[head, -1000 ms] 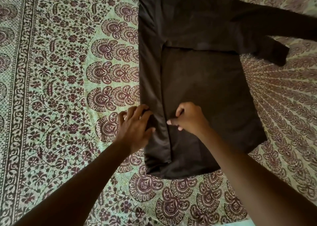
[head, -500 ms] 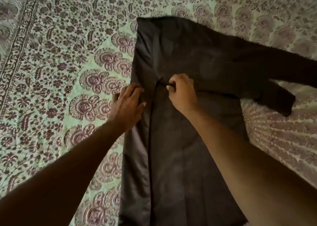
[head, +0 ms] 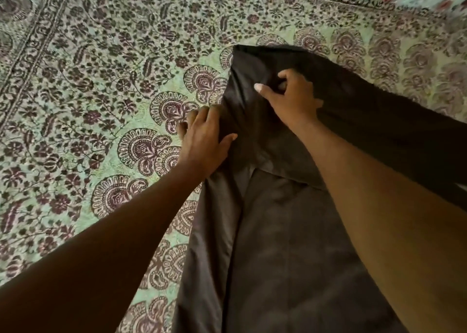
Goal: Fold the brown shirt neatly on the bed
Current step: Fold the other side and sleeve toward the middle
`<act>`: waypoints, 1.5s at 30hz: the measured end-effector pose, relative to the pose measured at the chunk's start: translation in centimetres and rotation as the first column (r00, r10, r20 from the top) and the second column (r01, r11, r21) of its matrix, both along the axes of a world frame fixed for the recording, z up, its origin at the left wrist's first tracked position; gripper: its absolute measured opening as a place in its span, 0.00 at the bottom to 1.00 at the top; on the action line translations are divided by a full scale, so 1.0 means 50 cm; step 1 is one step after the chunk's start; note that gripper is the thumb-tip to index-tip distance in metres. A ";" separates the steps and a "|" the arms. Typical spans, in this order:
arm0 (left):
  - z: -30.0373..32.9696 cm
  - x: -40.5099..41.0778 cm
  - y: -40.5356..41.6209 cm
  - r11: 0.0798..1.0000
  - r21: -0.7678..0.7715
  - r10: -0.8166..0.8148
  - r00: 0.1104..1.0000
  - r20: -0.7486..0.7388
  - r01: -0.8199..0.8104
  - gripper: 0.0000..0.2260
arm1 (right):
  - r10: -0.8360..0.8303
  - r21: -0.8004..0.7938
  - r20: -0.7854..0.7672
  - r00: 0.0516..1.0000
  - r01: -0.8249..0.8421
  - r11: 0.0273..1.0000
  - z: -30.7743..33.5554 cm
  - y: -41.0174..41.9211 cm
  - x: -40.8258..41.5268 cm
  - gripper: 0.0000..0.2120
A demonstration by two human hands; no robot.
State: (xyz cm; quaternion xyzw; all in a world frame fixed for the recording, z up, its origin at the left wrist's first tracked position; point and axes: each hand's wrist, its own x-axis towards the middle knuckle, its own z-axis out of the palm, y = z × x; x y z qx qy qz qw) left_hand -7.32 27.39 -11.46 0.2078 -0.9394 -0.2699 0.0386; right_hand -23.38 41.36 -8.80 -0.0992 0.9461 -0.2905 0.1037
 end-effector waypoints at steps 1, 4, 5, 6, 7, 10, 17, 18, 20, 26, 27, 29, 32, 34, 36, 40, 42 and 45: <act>-0.005 -0.009 -0.005 0.998 0.047 0.046 0.999 -0.009 -0.045 0.26 | -0.021 0.019 -0.004 1.000 0.021 1.000 -0.003 -0.007 -0.011 0.26; -0.016 -0.019 -0.011 0.945 0.227 0.252 0.967 -0.050 -0.234 0.22 | -0.093 -0.052 0.028 0.995 0.095 0.994 -0.008 -0.026 -0.033 0.14; -0.019 -0.021 -0.012 0.914 0.278 0.323 0.945 -0.055 -0.296 0.20 | -0.104 -0.097 0.041 0.994 0.108 0.989 -0.009 -0.031 -0.039 0.13; -0.021 -0.021 -0.012 0.893 0.298 0.370 0.927 -0.059 -0.338 0.18 | -0.106 -0.136 0.042 0.994 0.110 0.985 -0.010 -0.036 -0.044 0.13; -0.022 -0.018 -0.010 0.889 0.289 0.388 0.919 -0.065 -0.355 0.15 | -0.102 -0.163 0.027 0.994 0.105 0.981 -0.011 -0.040 -0.046 0.12; -0.025 0.003 -0.012 0.915 0.226 0.363 0.926 -0.105 -0.333 0.07 | -0.073 -0.231 -0.036 0.997 0.063 0.971 -0.014 -0.063 -0.043 0.10; -0.017 0.011 -0.020 0.965 0.150 0.240 0.953 -0.186 -0.214 0.07 | -0.082 -0.264 -0.073 0.994 0.060 0.963 -0.032 -0.099 -0.043 0.12; -0.013 0.009 -0.020 0.964 0.142 0.246 0.955 -0.166 -0.224 0.09 | -0.092 -0.239 -0.073 0.993 0.072 0.968 -0.034 -0.101 -0.045 0.13; -0.005 0.008 -0.020 0.963 0.121 0.255 0.961 -0.105 -0.242 0.15 | -0.107 -0.257 -0.061 0.992 0.088 0.962 -0.038 -0.101 -0.050 0.12; -0.012 0.013 -0.016 0.973 0.086 0.222 0.971 -0.091 -0.215 0.12 | -0.137 -0.239 -0.082 0.987 0.114 0.964 -0.035 -0.113 -0.045 0.11; -0.015 0.014 -0.016 0.975 0.067 0.216 0.972 -0.094 -0.210 0.13 | -0.136 -0.227 -0.076 0.988 0.116 0.967 -0.032 -0.118 -0.046 0.11; -0.019 0.014 -0.016 0.976 0.039 0.215 0.973 -0.084 -0.212 0.14 | -0.130 -0.186 -0.077 0.989 0.114 0.976 -0.025 -0.126 -0.045 0.12; -0.020 0.018 -0.016 0.978 -0.007 0.209 0.975 -0.077 -0.210 0.14 | -0.128 -0.134 -0.113 0.985 0.112 0.985 -0.021 -0.128 -0.035 0.11; -0.017 0.034 -0.007 0.975 -0.093 0.195 0.976 -0.092 -0.203 0.14 | -0.096 -0.075 -0.245 0.965 0.080 0.994 -0.019 -0.117 -0.005 0.17; -0.011 0.064 0.008 0.974 -0.181 0.113 0.986 -0.126 -0.135 0.14 | 0.018 0.009 -0.428 0.904 -0.016 1.000 -0.017 -0.096 0.041 0.19; -0.032 0.159 0.033 0.947 -0.269 -0.201 0.977 -0.076 0.174 0.15 | 0.509 0.184 -0.421 0.751 -0.479 0.858 -0.042 -0.041 0.135 0.09; -0.047 0.207 0.043 0.926 -0.275 -0.272 0.962 -0.004 0.261 0.18 | 0.620 0.260 -0.306 0.722 -0.563 0.784 -0.058 -0.022 0.148 0.10; -0.061 0.271 0.054 0.925 -0.250 -0.283 0.958 0.052 0.287 0.24 | 0.585 0.308 -0.270 0.765 -0.507 0.805 -0.075 -0.021 0.138 0.16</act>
